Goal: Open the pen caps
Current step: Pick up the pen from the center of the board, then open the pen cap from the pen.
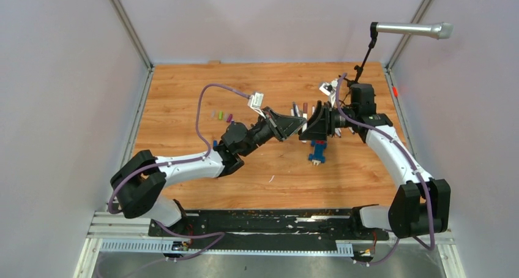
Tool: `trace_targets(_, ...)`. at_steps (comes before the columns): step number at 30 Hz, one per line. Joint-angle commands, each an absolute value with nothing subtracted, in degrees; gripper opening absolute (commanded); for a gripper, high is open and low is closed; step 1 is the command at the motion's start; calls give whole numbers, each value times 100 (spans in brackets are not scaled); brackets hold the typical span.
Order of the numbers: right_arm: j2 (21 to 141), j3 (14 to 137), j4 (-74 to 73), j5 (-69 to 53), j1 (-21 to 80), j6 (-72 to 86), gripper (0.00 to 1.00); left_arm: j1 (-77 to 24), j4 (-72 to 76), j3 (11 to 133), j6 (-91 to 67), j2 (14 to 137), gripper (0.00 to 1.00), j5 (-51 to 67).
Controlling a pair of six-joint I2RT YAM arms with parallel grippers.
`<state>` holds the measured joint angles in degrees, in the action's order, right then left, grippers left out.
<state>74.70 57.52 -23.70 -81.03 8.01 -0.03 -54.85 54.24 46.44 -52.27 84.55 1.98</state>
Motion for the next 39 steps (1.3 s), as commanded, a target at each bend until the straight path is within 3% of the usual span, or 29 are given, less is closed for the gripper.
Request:
trace_targets(1,7461,5626,-1220,-8244,949,1127,42,-5572,5847,4795,-5299,8597,0,-142)
trace_targets(5,7409,5440,-984,-8234,949,1306,2,-5573,5831,4773,-5255,8549,2,-167)
trace_targets(6,7364,5366,-979,-8199,954,1274,0,-5572,5758,4772,-5237,8508,11,-163)
trace_targets(10,7151,5116,-848,-8126,949,1224,0,-5431,5341,4828,-5369,8344,64,173)
trace_targets(12,7075,5037,-840,-8216,949,1133,0,-5265,5176,4933,-5571,8360,72,510)
trace_targets(15,7029,5007,-807,-8408,949,1100,0,-5051,5250,5071,-5841,8498,73,998)
trace_targets(21,7053,4993,-785,-8533,949,1102,0,-4948,5468,5537,-6037,8895,68,1838)
trace_targets(29,7087,4957,-750,-8532,951,1142,0,-4947,5783,5739,-6177,9194,40,2170)
trace_targets(34,7146,4891,-718,-8577,951,1158,0,-4914,6010,5749,-6107,9226,1,2100)
trace_targets(39,7304,4571,-787,-8876,976,864,0,-4591,6227,5854,-5560,8977,0,1308)
